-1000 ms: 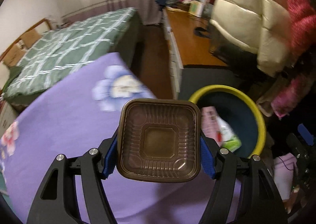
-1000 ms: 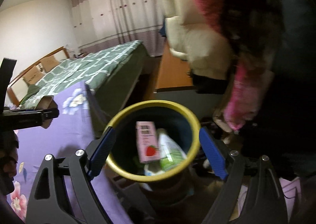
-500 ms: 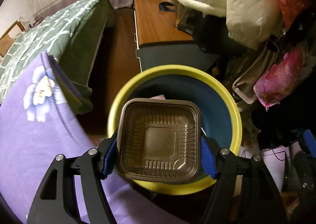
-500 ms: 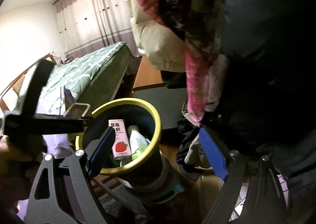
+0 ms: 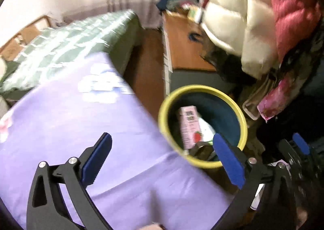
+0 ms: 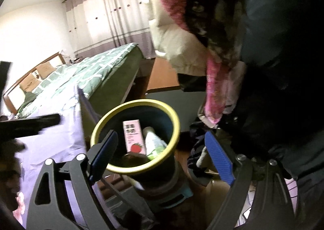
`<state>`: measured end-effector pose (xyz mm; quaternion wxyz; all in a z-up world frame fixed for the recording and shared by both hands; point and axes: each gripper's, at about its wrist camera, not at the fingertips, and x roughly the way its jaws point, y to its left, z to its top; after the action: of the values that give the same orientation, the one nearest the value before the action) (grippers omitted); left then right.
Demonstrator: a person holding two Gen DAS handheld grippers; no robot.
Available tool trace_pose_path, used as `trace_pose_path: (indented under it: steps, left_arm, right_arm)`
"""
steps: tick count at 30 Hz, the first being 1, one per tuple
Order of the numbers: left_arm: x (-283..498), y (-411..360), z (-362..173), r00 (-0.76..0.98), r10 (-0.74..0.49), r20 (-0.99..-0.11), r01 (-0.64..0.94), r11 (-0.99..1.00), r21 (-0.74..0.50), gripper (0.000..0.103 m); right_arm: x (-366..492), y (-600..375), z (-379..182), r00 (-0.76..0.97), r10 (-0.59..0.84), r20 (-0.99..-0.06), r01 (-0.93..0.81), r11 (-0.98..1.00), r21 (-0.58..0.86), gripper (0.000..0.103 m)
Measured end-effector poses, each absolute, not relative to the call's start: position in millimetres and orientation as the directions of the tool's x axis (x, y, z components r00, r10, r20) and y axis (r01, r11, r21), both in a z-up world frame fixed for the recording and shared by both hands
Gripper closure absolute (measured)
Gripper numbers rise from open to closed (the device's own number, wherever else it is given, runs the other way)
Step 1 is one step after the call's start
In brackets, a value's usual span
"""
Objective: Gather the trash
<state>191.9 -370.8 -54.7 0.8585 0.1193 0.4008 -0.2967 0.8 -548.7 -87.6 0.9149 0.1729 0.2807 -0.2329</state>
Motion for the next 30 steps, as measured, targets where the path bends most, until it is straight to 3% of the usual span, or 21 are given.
trace_pose_path:
  steps: [7,16,23,30]
  left_arm:
    - [139.5,-216.0,-14.2,0.699,-0.322,-0.639,0.404,0.914,-0.018,0.005]
    - [80.3,-49.7,-3.9,0.793,-0.145,-0.592,0.14,0.989,-0.055,0.005]
    - [30.9,7.8,-10.8,0.832,-0.094,-0.547,0.059,0.995,-0.081,0.005]
    - [8.0,7.4,-7.2,0.856,-0.084,-0.51,0.048,0.995,-0.083,0.005]
  right_arm:
    - [13.7,-491.3,-68.2,0.799,-0.195,-0.568,0.361,0.912,0.196,0.017]
    - [24.1,-410.4,-34.3,0.848,-0.056,-0.527,0.158,0.976,0.15,0.014]
    - [6.8,-364.3,-15.1,0.862,-0.015,-0.506,0.072,0.993,0.092,0.011]
    - [-13.4,-352.7,-6.8,0.875,-0.025,-0.483,0.07,0.995,0.076,0.009]
